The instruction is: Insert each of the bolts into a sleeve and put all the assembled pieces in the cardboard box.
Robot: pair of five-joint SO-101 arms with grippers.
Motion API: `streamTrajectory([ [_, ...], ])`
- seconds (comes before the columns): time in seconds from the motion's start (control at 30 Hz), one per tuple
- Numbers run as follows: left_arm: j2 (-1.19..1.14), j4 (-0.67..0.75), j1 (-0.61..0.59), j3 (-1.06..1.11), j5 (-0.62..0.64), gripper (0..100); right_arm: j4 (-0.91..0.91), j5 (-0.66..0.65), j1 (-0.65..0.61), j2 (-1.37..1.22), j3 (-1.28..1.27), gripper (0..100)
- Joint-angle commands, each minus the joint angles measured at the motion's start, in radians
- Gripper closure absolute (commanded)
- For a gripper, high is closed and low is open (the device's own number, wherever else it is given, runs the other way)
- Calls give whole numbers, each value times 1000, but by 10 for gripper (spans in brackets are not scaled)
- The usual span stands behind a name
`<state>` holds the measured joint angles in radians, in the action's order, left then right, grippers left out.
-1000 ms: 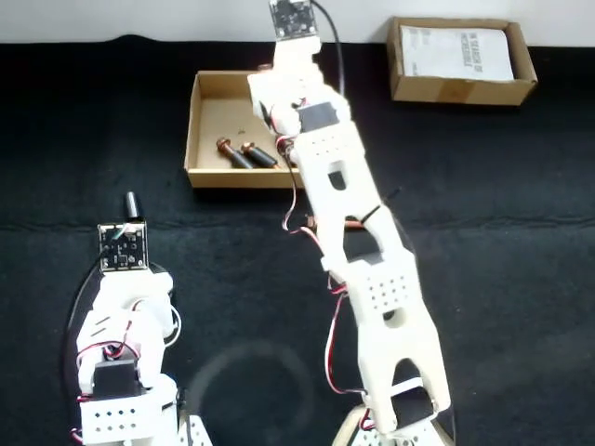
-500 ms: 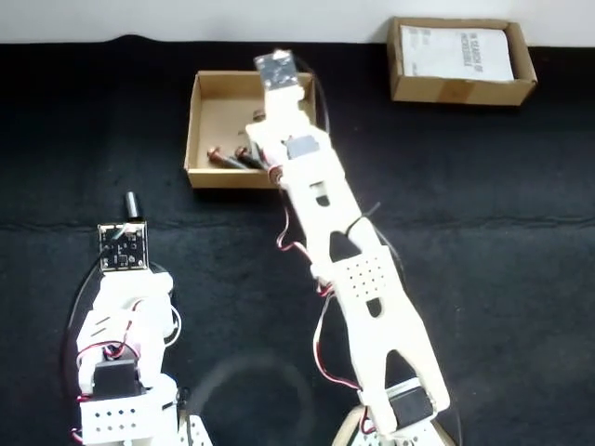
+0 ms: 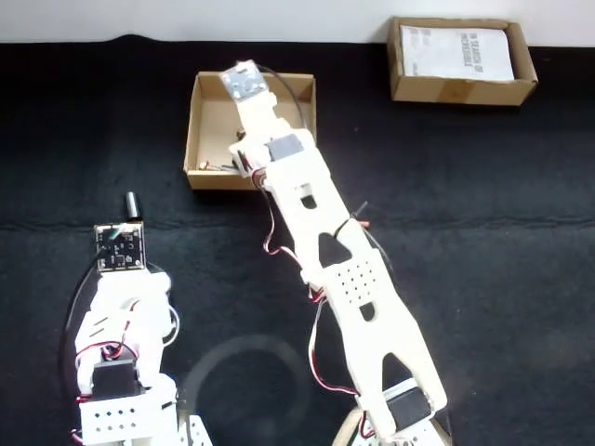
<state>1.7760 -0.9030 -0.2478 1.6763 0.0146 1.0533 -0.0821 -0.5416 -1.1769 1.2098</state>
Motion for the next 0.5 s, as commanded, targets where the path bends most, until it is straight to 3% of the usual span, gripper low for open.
streamTrajectory([
  [0.0,36,12,-13,19,-6,990,97,-9,-15,179,24,792],
  [0.13,36,12,-16,19,-6,990,229,-9,-36,326,24,792],
  [0.27,38,38,-125,19,-3,990,355,-9,-84,444,24,792],
  [0.37,38,71,-283,19,-3,990,409,-6,-148,493,22,792],
  [0.47,38,75,-524,19,-6,990,418,-5,-222,509,22,792],
])
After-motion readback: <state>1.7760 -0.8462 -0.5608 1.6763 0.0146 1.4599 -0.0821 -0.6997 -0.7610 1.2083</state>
